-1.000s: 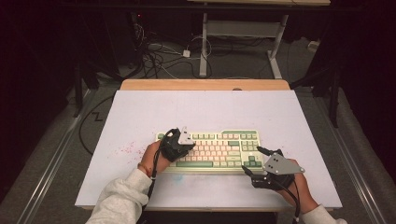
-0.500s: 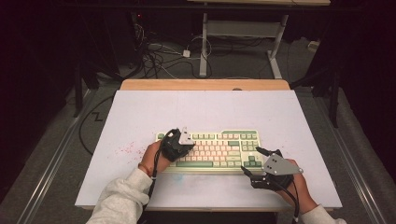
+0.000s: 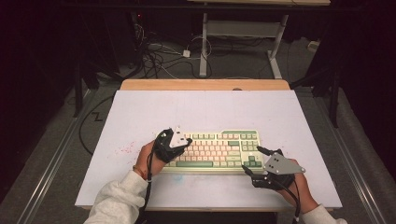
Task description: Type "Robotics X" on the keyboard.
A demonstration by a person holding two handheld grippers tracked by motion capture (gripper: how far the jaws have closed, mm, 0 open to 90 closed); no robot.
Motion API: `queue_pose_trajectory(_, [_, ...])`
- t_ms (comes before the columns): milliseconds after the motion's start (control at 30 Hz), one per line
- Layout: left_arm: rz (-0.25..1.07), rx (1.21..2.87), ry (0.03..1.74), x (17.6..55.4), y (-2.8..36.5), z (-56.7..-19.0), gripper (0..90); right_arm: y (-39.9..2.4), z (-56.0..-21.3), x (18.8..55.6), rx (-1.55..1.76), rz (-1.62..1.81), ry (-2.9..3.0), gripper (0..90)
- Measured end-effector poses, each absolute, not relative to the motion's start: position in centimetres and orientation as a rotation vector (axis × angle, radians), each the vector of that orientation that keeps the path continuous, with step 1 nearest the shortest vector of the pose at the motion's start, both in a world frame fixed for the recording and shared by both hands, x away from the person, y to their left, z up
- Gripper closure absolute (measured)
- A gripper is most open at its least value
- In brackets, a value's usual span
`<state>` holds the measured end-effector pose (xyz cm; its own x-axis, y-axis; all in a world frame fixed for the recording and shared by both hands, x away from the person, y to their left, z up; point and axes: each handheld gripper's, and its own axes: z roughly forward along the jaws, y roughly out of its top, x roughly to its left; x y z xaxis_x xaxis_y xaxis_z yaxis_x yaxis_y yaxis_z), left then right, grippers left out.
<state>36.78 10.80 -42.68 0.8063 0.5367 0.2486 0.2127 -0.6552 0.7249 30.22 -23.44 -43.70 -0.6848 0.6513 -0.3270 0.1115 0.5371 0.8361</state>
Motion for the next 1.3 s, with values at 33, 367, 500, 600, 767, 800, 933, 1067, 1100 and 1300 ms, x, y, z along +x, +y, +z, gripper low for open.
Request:
queue_pose_trajectory(33, [0.594, 2.270, 0.544, 36.6, 10.9, -42.6, 87.6, -23.5, -43.7, 30.2, 0.618, 1.108, 2.146, 23.3])
queue_pose_trajectory(367, [0.663, 2.244, 0.508, 35.2, 12.1, -42.7, 82.9, -23.8, -43.5, 30.2, 0.626, 1.125, 2.138, 23.3])
queue_pose_trajectory(500, [0.671, 2.239, 0.498, 34.8, 12.7, -42.8, 75.9, -23.8, -43.5, 30.3, 0.632, 1.128, 2.135, 23.3])
queue_pose_trajectory(600, [0.683, 2.228, 0.495, 34.4, 13.2, -42.9, 60.2, -23.8, -43.5, 30.3, 0.631, 1.128, 2.139, 23.3])
queue_pose_trajectory(767, [0.676, 2.226, 0.501, 33.7, 14.0, -43.3, 40.6, -23.9, -43.4, 30.3, 0.635, 1.132, 2.140, 23.3])
queue_pose_trajectory(800, [0.715, 2.207, 0.528, 33.5, 14.1, -43.5, 37.4, -23.9, -43.4, 30.3, 0.635, 1.131, 2.140, 23.3])
queue_pose_trajectory(933, [0.727, 2.181, 0.558, 32.9, 14.8, -43.7, 23.1, -23.9, -43.4, 30.4, 0.635, 1.129, 2.146, 23.6])
queue_pose_trajectory(1067, [0.724, 2.175, 0.578, 32.4, 15.4, -44.2, 18.5, -23.7, -43.5, 30.4, 0.629, 1.131, 2.159, 25.6])
queue_pose_trajectory(1100, [0.729, 2.174, 0.585, 32.2, 15.5, -44.3, 17.1, -23.6, -43.5, 30.4, 0.631, 1.129, 2.164, 26.0])
queue_pose_trajectory(1300, [0.728, 2.159, 0.595, 31.0, 16.2, -45.0, 15.2, -23.5, -43.5, 30.5, 0.616, 1.131, 2.189, 39.4])
